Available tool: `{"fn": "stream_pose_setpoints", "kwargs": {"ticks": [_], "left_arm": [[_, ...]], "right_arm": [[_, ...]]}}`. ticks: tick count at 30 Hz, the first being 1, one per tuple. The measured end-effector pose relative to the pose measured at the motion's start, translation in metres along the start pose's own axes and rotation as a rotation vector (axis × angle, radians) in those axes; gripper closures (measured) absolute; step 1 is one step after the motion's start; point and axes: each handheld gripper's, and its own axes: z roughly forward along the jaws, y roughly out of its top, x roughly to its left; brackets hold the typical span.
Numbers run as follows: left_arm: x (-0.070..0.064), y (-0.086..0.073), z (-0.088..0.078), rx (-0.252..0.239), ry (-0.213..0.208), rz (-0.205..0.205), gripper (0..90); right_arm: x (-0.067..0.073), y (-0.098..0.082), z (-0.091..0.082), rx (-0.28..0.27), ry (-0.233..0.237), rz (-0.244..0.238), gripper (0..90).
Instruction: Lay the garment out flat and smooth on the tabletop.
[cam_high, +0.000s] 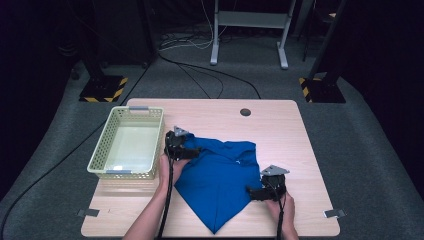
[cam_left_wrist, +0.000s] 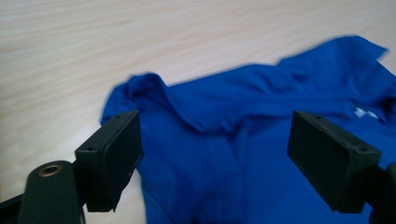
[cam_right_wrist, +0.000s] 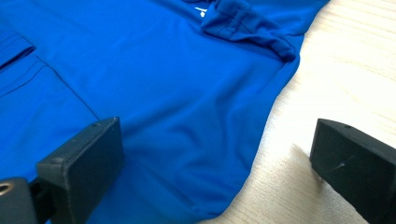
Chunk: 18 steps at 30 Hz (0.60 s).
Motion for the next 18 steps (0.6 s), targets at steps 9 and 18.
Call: {"fn": "stream_pose_setpoints", "kwargs": {"ticks": [9, 18], "left_arm": [[-0.023, -0.057, -0.017, 0.024, -0.01, 0.027, 14.3], [-0.041, -0.081, -0.007, 0.102, -0.008, 0.107, 9.7]], "right_arm": [[0.0, 0.0, 0.0, 0.0, -0.003, 0.001, 2.2], [0.0, -0.001, -0.001, -0.001, -0.008, 0.001, 2.6]]}}
